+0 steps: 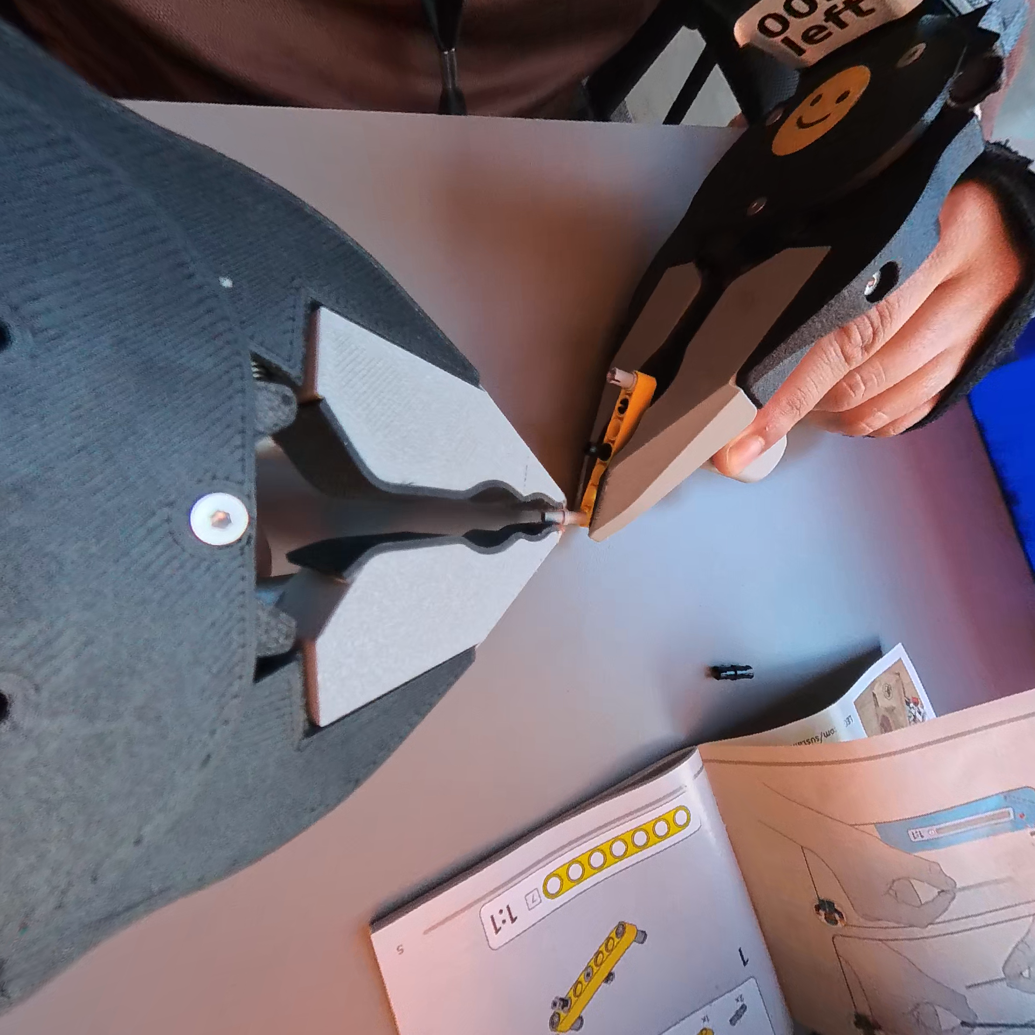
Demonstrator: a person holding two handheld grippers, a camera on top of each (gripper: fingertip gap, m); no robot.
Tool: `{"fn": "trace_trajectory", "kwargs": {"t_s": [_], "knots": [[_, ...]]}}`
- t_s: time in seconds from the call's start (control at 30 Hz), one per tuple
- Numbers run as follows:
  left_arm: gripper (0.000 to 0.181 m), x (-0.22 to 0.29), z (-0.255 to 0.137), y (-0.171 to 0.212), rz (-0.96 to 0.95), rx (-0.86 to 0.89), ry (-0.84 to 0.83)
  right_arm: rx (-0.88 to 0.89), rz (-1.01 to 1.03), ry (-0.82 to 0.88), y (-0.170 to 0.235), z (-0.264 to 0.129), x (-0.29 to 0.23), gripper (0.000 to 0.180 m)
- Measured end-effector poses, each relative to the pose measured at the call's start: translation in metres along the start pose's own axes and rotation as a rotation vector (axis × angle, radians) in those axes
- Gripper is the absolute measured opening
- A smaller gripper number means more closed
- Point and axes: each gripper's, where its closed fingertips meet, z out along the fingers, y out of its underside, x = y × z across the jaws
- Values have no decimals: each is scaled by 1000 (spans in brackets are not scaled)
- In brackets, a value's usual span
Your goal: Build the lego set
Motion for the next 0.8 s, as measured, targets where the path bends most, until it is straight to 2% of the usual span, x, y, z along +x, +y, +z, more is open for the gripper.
{"fn": "trace_trajectory", "kwargs": {"t_s": [0.8], "knots": [[5, 2, -1, -3, 4, 33, 9, -23, 39, -55, 4, 2, -4, 1]]}}
